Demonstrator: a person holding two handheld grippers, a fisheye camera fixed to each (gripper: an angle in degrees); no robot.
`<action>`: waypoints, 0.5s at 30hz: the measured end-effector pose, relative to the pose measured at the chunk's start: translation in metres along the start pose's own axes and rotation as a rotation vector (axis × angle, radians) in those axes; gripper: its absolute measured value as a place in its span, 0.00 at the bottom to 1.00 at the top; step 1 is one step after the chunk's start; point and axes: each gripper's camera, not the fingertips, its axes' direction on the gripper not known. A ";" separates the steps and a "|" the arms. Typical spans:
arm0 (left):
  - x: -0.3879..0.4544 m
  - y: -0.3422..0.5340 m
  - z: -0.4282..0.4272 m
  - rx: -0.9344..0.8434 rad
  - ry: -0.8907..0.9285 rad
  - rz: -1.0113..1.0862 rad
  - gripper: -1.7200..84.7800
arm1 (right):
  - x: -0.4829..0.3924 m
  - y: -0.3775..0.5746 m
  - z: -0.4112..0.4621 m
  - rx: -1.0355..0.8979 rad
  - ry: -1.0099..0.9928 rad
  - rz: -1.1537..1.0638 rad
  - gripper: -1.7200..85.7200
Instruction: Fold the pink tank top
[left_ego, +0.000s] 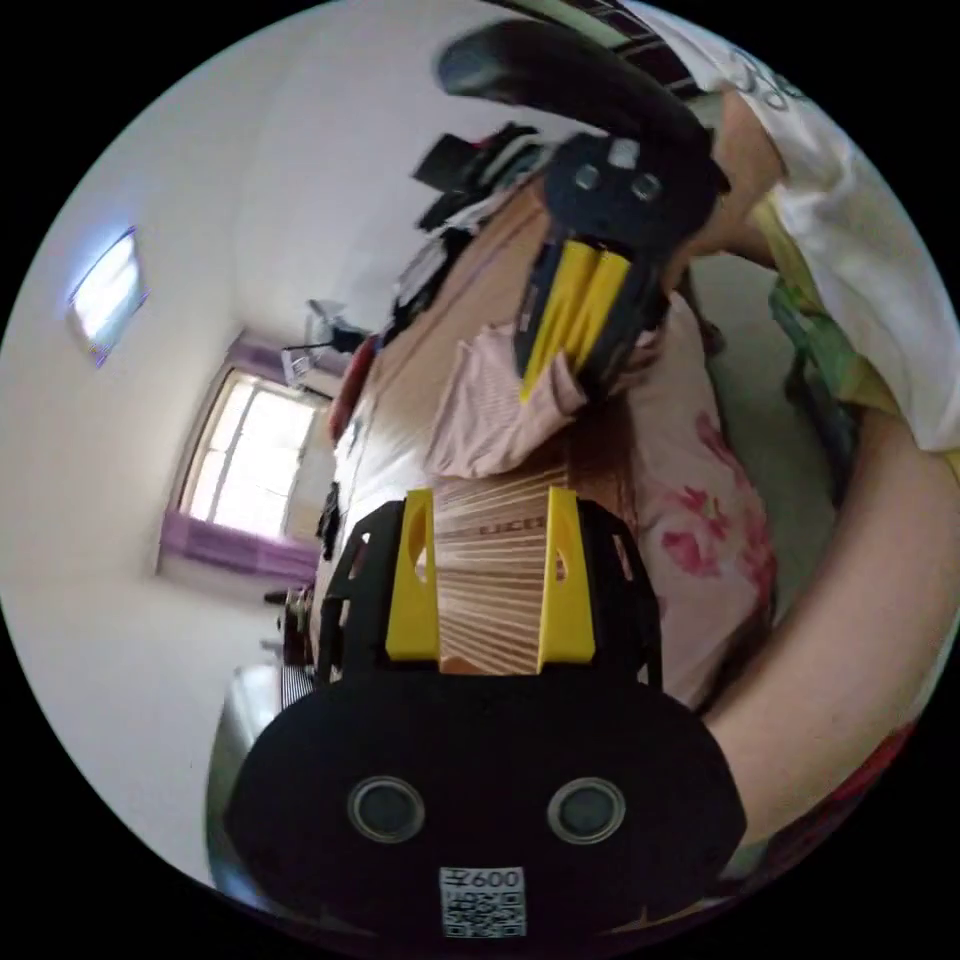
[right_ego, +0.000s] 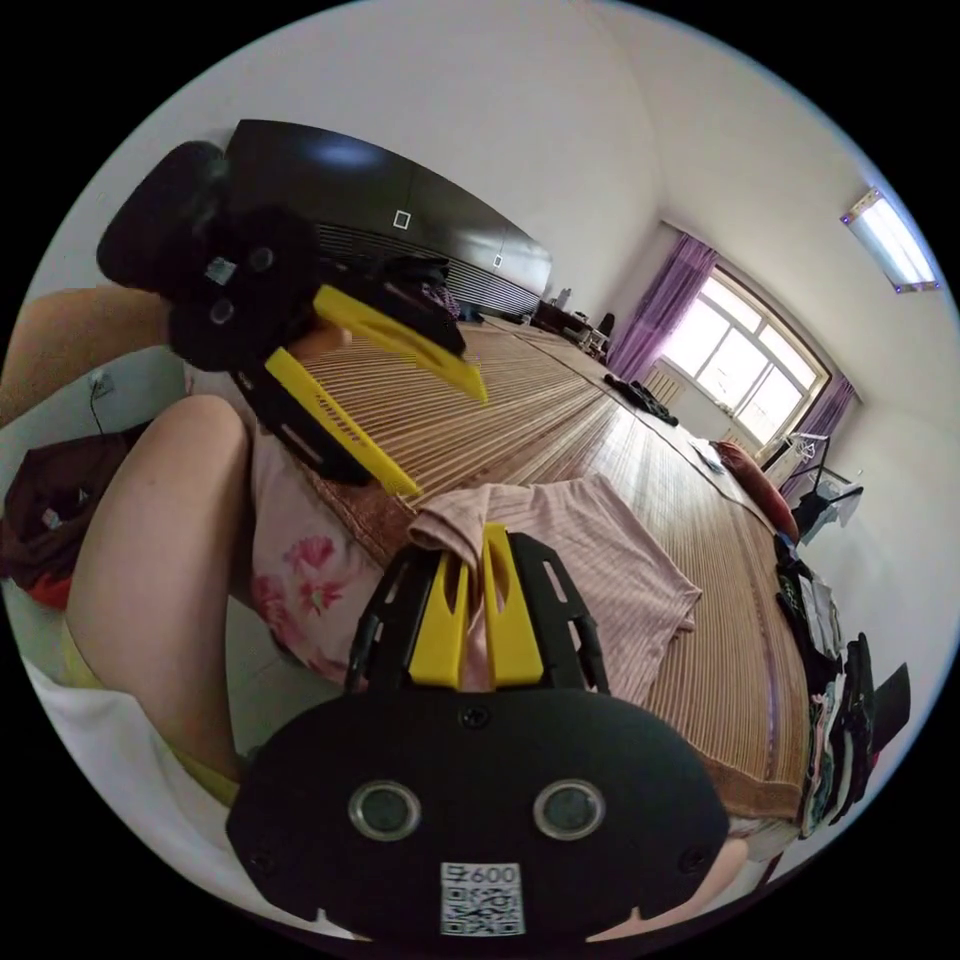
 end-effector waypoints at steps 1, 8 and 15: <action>0.016 -0.002 0.015 -0.009 0.025 0.084 0.19 | 0.000 0.000 0.002 -0.002 0.005 0.001 0.01; 0.066 0.008 0.095 0.026 0.009 0.265 0.17 | 0.011 -0.009 0.008 -0.012 -0.023 0.024 0.01; 0.089 0.057 0.175 -0.083 -0.143 0.483 0.08 | 0.014 -0.043 0.015 -0.026 -0.019 0.019 0.01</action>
